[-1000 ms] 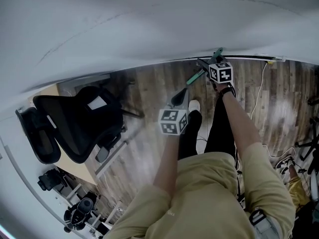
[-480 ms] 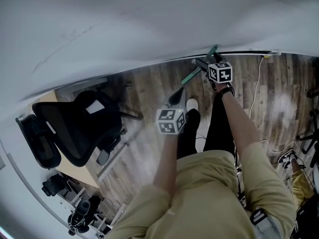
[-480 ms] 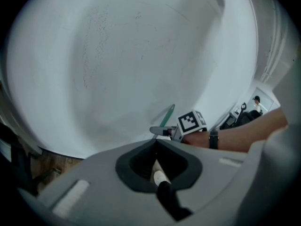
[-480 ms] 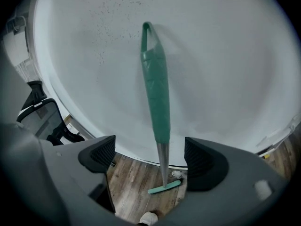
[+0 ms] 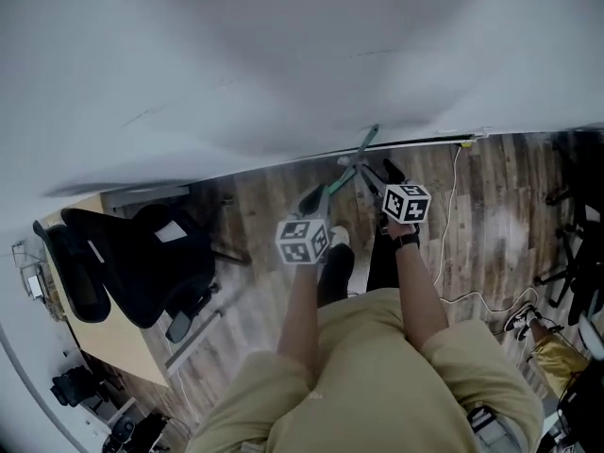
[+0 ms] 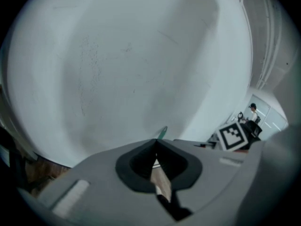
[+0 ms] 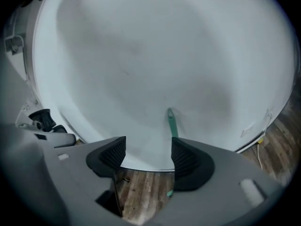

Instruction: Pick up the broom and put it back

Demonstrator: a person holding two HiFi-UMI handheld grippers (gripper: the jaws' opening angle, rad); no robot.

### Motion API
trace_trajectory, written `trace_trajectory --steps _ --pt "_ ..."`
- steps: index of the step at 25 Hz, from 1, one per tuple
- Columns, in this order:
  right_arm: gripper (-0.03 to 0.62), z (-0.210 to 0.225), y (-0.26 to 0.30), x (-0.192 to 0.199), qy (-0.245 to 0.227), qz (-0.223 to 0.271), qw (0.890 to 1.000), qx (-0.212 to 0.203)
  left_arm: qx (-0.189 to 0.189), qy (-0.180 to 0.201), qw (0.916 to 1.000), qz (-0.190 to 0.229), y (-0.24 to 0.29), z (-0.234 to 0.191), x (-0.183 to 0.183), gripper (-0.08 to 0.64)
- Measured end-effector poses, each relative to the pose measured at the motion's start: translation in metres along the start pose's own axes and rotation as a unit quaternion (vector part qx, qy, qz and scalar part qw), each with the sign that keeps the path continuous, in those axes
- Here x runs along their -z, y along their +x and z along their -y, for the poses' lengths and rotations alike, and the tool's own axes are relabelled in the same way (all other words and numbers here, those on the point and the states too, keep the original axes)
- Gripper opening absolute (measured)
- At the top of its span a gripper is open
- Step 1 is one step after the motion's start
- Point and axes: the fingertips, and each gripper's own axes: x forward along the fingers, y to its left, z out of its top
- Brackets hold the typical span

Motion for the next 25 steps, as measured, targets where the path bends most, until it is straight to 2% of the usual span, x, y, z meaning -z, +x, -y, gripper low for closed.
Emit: trace_trajectory --steps 2,5,7,8,10,13,15,17,20,25 --pt "0.279 -0.040 -0.030 -0.020 -0.022 0.021 0.999 -0.022 0.003 -0.001 0.9996 0.027 -0.014 0.008 -0.026 0.003" --pt "0.228 -0.089 -0.067 -0.057 -0.097 0.060 0.993 -0.024 0.023 0.038 0.9972 0.061 -0.027 0.028 -0.069 0.003" --pt "0.153 -0.113 -0.084 -0.088 -0.177 0.089 0.980 -0.006 0.032 0.063 0.9938 0.086 -0.035 0.039 -0.100 0.003" --pt "0.152 -0.128 -0.092 -0.106 -0.213 0.106 0.971 0.000 0.034 0.071 0.9918 0.101 -0.042 0.044 -0.114 0.003" --pt "0.136 -0.157 -0.112 -0.139 -0.251 0.146 0.957 0.004 0.038 0.085 0.9875 0.127 -0.058 0.053 -0.141 0.003" --pt "0.102 -0.193 -0.141 -0.179 -0.278 0.194 0.941 0.018 0.032 0.125 0.9776 0.166 -0.085 0.067 -0.179 0.003" --pt "0.056 -0.214 -0.157 -0.201 -0.305 0.215 0.927 0.034 0.009 0.181 0.9637 0.196 -0.106 0.076 -0.205 0.003" --pt "0.012 -0.232 -0.173 -0.219 -0.312 0.238 0.919 0.041 0.001 0.223 0.9481 0.226 -0.128 0.089 -0.228 0.003" --pt "0.006 -0.257 -0.192 -0.235 -0.305 0.271 0.912 0.036 0.015 0.225 0.9369 0.267 -0.162 0.104 -0.255 0.003" --pt "0.006 -0.294 -0.203 -0.244 -0.318 0.298 0.899 0.027 0.022 0.215 0.9304 0.296 -0.196 0.104 -0.269 0.003"
